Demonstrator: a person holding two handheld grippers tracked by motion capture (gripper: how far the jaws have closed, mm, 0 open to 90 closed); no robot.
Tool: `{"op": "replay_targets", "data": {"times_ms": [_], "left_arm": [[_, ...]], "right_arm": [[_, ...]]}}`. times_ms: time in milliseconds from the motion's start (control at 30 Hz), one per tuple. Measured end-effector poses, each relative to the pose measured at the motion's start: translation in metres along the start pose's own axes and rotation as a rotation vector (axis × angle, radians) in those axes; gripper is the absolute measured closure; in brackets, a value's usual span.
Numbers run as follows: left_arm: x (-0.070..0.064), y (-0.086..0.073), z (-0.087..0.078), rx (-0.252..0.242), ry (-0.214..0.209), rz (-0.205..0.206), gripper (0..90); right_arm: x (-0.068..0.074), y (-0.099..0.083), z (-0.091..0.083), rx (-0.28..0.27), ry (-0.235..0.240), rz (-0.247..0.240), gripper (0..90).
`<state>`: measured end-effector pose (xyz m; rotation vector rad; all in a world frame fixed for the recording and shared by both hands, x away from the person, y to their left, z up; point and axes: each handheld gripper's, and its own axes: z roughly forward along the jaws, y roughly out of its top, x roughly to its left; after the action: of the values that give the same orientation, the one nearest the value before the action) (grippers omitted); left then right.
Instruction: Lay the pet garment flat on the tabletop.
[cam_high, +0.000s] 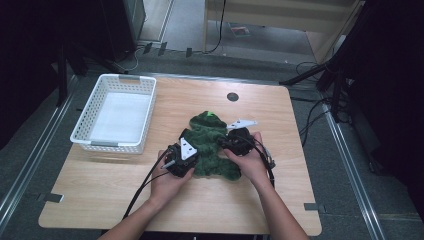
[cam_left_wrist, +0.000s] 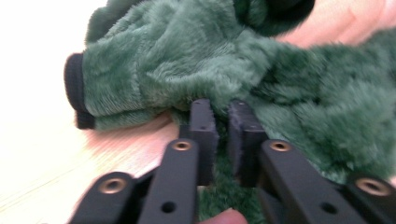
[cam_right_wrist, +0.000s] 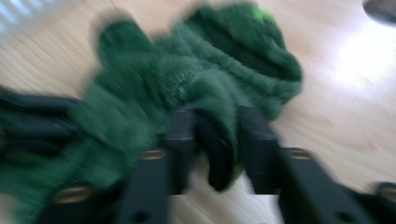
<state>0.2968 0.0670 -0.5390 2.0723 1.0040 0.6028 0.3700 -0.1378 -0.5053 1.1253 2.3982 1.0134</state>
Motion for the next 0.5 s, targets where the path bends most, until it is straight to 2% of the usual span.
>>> {"op": "replay_targets", "data": {"times_ms": [33,67,133,200,233,300,333,400,433,467,500], "left_arm": [[-0.002,-0.001,0.001,0.010,-0.001,0.022,86.3],[-0.002,-0.002,0.001,0.020,0.000,0.041,86.3],[-0.001,-0.005,0.001,0.030,-0.007,0.049,87.8],[0.001,-0.008,0.001,0.031,-0.014,0.053,88.0],[0.002,-0.009,0.001,0.031,-0.021,0.048,87.8],[0.004,-0.009,0.000,0.033,-0.035,0.029,87.0],[0.005,-0.008,-0.001,0.032,-0.045,0.022,83.2],[0.006,-0.006,-0.004,0.004,-0.078,0.000,67.5],[0.011,-0.002,-0.010,-0.032,-0.108,-0.045,59.8],[0.011,-0.002,-0.010,-0.032,-0.108,-0.045,57.8],[0.014,0.000,-0.013,-0.052,-0.118,-0.050,57.6]], "right_arm": [[-0.004,-0.009,0.005,0.023,-0.025,-0.026,81.4],[-0.004,-0.009,0.005,0.023,-0.025,-0.026,81.4],[-0.010,-0.017,0.006,0.031,-0.048,-0.030,82.6],[-0.011,-0.018,0.005,0.028,-0.065,-0.038,83.0],[-0.014,-0.022,0.004,0.037,-0.087,-0.074,82.6],[-0.014,-0.023,0.004,0.040,-0.080,-0.091,80.9],[-0.016,-0.024,0.001,0.029,-0.046,-0.092,73.7],[-0.016,-0.022,-0.006,0.011,0.052,-0.091,51.7],[-0.016,-0.019,-0.016,-0.016,0.107,-0.090,47.1],[-0.017,-0.017,-0.021,-0.032,0.124,-0.084,47.2],[-0.018,-0.014,-0.027,-0.059,0.150,-0.071,50.1]]}}
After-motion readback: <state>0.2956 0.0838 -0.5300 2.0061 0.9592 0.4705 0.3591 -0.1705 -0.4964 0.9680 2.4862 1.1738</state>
